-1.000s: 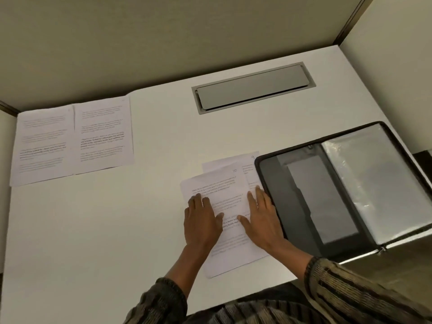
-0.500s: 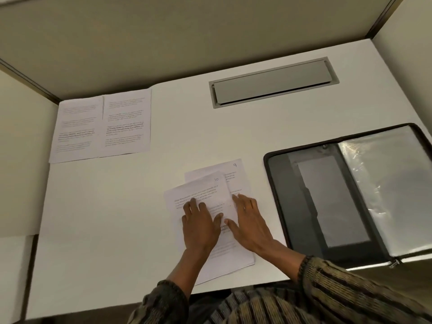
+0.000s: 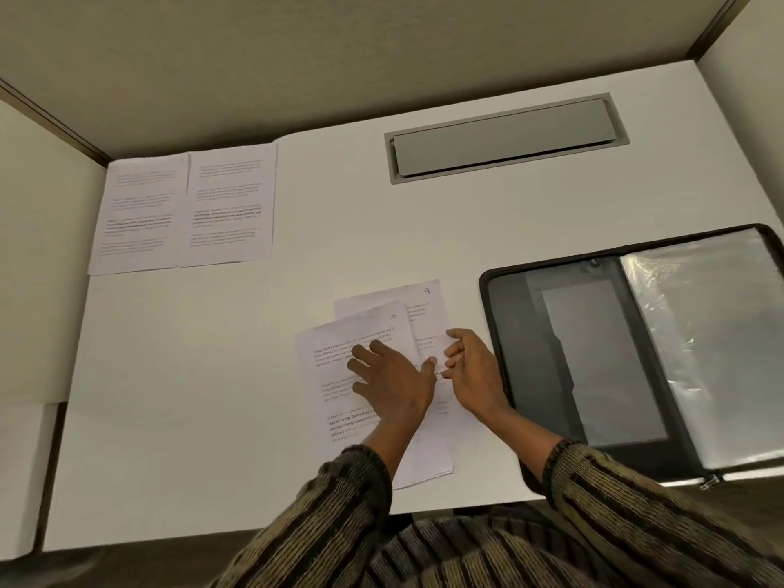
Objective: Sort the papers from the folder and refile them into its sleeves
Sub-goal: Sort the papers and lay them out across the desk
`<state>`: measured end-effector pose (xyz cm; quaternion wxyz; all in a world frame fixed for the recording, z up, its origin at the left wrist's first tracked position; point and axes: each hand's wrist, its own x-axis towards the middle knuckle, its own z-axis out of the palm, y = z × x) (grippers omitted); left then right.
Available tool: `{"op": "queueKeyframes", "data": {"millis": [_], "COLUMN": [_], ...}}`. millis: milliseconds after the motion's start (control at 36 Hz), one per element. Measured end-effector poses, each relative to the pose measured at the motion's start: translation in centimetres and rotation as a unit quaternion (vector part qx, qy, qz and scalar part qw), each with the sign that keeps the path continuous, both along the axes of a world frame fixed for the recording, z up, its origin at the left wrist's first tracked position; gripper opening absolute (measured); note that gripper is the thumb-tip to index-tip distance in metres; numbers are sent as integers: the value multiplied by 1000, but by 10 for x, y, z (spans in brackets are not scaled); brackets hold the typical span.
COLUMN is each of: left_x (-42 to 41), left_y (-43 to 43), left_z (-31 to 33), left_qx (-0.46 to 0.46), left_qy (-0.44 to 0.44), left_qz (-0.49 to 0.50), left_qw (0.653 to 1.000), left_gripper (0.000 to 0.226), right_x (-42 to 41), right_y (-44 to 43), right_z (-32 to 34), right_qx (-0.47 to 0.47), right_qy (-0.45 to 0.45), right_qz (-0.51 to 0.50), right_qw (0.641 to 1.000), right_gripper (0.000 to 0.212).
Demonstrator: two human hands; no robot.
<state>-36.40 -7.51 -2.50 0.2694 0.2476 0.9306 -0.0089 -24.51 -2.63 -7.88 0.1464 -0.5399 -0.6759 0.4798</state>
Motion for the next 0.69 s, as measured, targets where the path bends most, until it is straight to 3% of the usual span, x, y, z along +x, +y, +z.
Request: {"op": "queueKeyframes", "data": {"millis": [306, 528, 694], "left_x": [-5, -28, -40], "left_y": [-12, -41, -56], "left_z": [1, -3, -13], "left_qx": [28, 199, 277], "left_qy": [13, -68, -89], "left_qz": [-22, 35, 74], "left_qw": [999, 977, 954], "left_gripper": [61, 17, 15], "right_x": [-3, -7, -13], "right_y": [5, 5, 0], "right_z": [-6, 3, 6], "right_qx": [29, 26, -58], "right_qy": [-19, -27, 6], "right_qz": [-3, -4, 9], "right_qw": [999, 999, 998], "right_gripper": [24, 15, 11]}}
